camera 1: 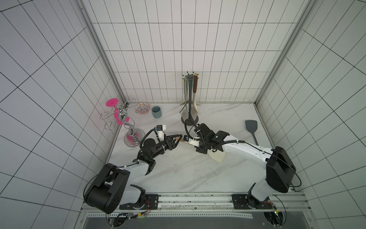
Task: Take the spatula off the kitchen utensil rack
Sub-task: Place the spatula at the center of the board.
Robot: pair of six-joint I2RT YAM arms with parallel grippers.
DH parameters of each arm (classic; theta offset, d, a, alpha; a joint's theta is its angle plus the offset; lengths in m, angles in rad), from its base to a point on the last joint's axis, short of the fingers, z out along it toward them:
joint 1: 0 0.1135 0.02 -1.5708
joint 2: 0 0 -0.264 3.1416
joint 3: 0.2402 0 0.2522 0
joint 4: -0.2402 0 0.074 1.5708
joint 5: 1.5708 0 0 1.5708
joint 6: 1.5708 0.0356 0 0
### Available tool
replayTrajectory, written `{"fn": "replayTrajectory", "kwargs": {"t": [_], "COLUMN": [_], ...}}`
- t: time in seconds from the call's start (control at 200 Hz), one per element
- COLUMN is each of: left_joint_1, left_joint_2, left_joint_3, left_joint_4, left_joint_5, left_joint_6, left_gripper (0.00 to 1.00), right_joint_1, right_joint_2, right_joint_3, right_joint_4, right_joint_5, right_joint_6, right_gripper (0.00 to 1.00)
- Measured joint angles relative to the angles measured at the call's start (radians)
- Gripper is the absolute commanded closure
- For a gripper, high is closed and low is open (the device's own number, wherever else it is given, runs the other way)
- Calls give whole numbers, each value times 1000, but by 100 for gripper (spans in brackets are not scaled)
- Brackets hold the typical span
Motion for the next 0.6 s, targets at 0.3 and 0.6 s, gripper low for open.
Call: {"fn": "replayTrajectory", "kwargs": {"t": [0.3, 0.6], "left_joint_1": [6, 2], "left_joint_2": [60, 77], "left_joint_3": [31, 32], "left_joint_4": [47, 77], "left_joint_5": [30, 37], "left_joint_6": [-12, -40], "left_gripper": [100, 100], "right_joint_1": [-1, 0], "right_joint_2": [-2, -45], "right_joint_3": [26, 28], "right_joint_4": [-24, -23], "right_joint_5": [22, 32], "right_joint_6": [-5, 114], "right_gripper": [100, 43]}}
